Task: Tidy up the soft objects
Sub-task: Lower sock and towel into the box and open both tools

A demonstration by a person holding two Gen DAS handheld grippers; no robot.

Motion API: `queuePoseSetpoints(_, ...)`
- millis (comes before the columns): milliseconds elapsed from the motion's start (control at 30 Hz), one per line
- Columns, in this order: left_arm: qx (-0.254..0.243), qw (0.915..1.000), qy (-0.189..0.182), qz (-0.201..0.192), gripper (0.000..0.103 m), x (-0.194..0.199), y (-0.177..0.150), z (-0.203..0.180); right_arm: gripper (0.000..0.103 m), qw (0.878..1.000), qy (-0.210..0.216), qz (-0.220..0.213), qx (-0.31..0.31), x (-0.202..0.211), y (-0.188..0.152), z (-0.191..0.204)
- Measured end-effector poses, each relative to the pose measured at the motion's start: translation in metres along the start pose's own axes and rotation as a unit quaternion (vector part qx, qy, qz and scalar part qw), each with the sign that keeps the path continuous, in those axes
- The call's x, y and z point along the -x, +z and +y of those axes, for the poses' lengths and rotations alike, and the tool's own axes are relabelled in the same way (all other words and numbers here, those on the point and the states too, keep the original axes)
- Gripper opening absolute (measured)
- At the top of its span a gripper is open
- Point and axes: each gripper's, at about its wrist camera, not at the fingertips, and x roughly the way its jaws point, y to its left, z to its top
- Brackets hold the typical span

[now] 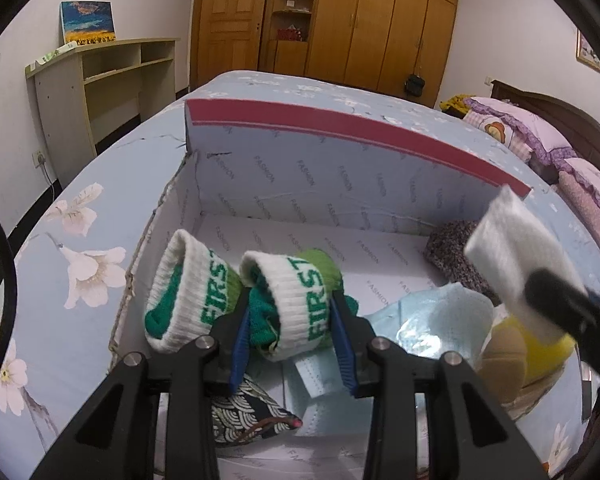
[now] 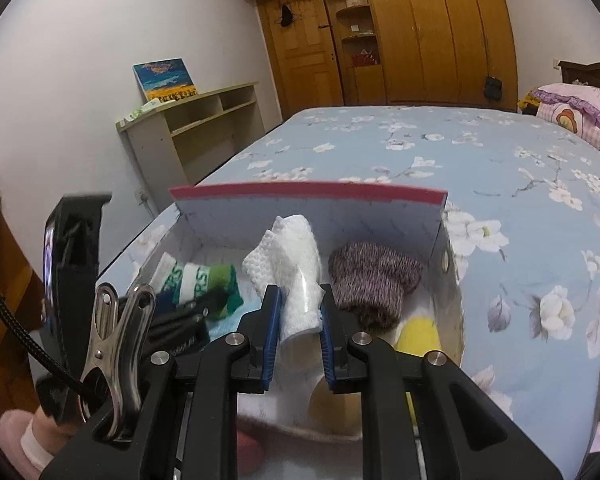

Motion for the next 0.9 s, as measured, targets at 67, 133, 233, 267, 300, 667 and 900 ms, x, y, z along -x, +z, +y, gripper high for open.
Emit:
queuePoseSetpoints(67,0.000,1.0000,0.000,-0.001,0.038,0.001,-0.002,0.000,0.019,1.000,-0.003,0.000,0.001,-0.005,0.005,-0.001)
queuePoseSetpoints(133,0.000,1.0000,-0.001,-0.002,0.038,0.001,-0.003,0.000,0.019,1.000,-0.006,0.003,0.004,-0.014,0.010,0.000)
queuePoseSetpoints(233,0.002,1.0000,-0.005,-0.002,0.038,0.001,-0.002,0.002,0.019,1.000,-0.009,0.015,0.010,-0.028,0.013,0.001)
queuePoseSetpoints(267,0.003,1.0000,-0.006,-0.002,0.038,0.001,-0.002,0.002,0.019,1.000,-0.010,0.018,0.011,-0.032,0.013,0.001)
queuePoseSetpoints(300,0.004,1.0000,-0.007,-0.002,0.038,0.001,-0.002,0.003,0.019,1.000,-0.011,0.021,0.013,-0.035,0.013,0.002)
queuePoseSetpoints(667,0.007,0.9999,-0.014,-0.005,0.040,0.001,-0.002,0.010,0.021,0.998,-0.023,0.045,0.022,-0.059,0.004,0.001)
queuePoseSetpoints(900,-0.004,0.9997,-0.021,-0.005,0.054,0.002,-0.004,0.005,0.034,0.998,-0.021,0.040,0.037,-0.055,0.004,0.007)
